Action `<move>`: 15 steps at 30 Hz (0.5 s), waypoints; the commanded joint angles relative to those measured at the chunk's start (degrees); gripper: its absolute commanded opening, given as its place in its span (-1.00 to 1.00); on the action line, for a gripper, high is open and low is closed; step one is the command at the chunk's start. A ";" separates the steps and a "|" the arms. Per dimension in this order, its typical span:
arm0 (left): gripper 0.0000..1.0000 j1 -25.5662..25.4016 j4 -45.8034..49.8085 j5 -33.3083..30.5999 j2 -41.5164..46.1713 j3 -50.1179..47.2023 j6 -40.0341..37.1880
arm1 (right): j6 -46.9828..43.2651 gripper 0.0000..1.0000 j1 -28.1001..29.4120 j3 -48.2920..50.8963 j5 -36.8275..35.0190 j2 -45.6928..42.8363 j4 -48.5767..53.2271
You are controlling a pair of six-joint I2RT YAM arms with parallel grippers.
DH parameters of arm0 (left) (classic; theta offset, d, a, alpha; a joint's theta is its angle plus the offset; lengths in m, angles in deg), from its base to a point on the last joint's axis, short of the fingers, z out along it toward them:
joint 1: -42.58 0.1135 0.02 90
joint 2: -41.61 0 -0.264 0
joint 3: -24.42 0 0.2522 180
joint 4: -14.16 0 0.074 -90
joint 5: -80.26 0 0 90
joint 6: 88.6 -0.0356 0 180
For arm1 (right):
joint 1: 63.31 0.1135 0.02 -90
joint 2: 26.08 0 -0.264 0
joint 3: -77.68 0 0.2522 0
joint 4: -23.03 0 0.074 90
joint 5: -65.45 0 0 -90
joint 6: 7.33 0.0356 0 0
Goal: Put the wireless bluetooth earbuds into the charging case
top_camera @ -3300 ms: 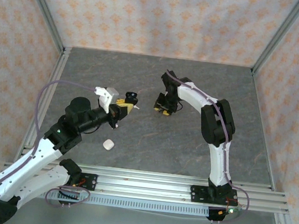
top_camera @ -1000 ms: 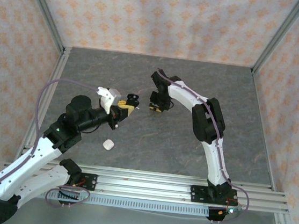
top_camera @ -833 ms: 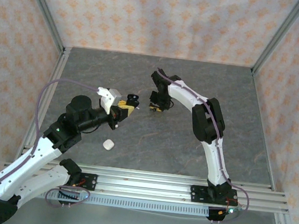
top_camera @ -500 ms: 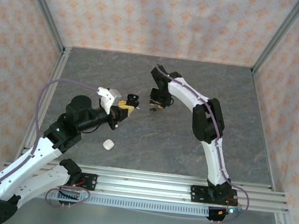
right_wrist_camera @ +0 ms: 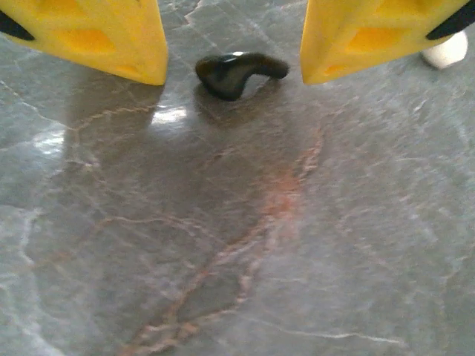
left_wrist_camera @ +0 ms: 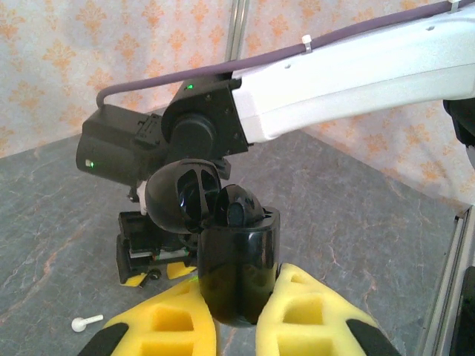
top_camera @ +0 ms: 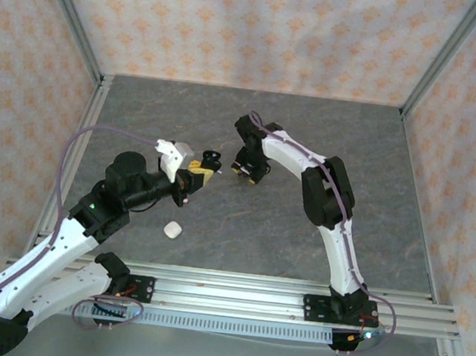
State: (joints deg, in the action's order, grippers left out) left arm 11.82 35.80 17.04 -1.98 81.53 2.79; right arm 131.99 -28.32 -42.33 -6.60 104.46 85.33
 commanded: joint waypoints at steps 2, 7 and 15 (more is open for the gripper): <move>-1.00 -0.34 1.42 0.94 0.59 1.78 -1.57 | 7.07 0.01 0.37 1.85 -1.19 -2.04 -3.80; -1.00 -0.34 2.19 1.25 0.70 2.00 -2.00 | 8.37 -0.04 0.36 2.82 -2.75 -1.81 -4.08; -1.00 -0.27 3.51 1.48 1.35 2.04 -2.36 | 7.00 -0.26 0.38 1.50 -2.66 0.22 -2.59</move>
State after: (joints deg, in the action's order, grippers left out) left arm 11.82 38.27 17.28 -1.94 81.55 1.39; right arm 139.42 -28.32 -40.76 -7.60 103.79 82.62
